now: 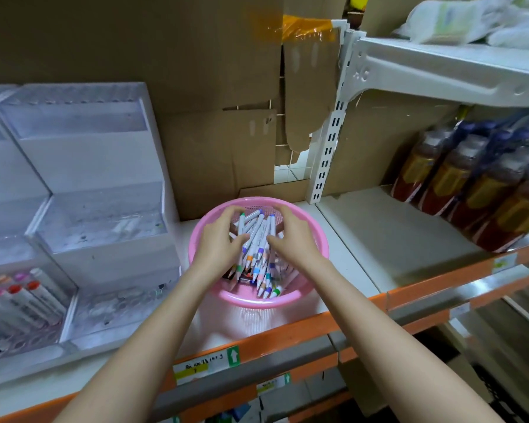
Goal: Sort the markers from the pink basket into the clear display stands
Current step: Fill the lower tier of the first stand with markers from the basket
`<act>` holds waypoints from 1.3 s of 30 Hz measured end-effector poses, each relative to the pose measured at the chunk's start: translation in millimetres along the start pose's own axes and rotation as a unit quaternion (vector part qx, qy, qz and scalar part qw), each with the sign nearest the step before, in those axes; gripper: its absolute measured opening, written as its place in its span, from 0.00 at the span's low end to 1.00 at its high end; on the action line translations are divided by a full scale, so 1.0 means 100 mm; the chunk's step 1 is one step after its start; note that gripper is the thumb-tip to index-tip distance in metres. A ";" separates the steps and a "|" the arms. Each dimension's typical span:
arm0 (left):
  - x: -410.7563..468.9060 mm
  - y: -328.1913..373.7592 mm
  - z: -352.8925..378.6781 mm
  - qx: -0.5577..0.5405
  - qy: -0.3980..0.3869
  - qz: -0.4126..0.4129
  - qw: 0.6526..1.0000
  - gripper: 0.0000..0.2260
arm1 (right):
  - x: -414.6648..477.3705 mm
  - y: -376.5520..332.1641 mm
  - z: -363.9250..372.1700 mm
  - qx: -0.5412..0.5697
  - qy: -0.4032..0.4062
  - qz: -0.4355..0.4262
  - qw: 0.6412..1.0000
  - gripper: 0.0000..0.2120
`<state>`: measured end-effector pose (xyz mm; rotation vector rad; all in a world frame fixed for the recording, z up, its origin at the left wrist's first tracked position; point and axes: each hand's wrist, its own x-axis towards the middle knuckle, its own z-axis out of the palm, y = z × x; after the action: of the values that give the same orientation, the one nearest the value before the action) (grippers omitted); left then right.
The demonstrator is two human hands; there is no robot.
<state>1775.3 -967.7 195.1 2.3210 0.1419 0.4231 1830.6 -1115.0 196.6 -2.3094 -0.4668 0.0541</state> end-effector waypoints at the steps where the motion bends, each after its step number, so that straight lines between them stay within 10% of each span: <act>1: -0.01 0.01 -0.03 -0.002 0.015 0.020 1.000 0.20 | -0.02 -0.03 0.01 0.005 0.007 -0.010 1.000 0.26; 14: -0.35 0.17 -0.72 -0.077 0.070 0.115 0.988 0.20 | -0.38 -0.79 0.11 0.072 0.103 -0.144 0.982 0.22; 39: -1.45 -0.97 -2.54 -0.027 0.191 0.054 0.980 0.17 | -0.98 -2.46 1.54 0.113 0.053 -0.237 0.963 0.21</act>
<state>1554.5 -761.2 255.7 2.1773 0.1871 0.9167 1634.2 -885.8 250.2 -1.9151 -0.8969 -0.2375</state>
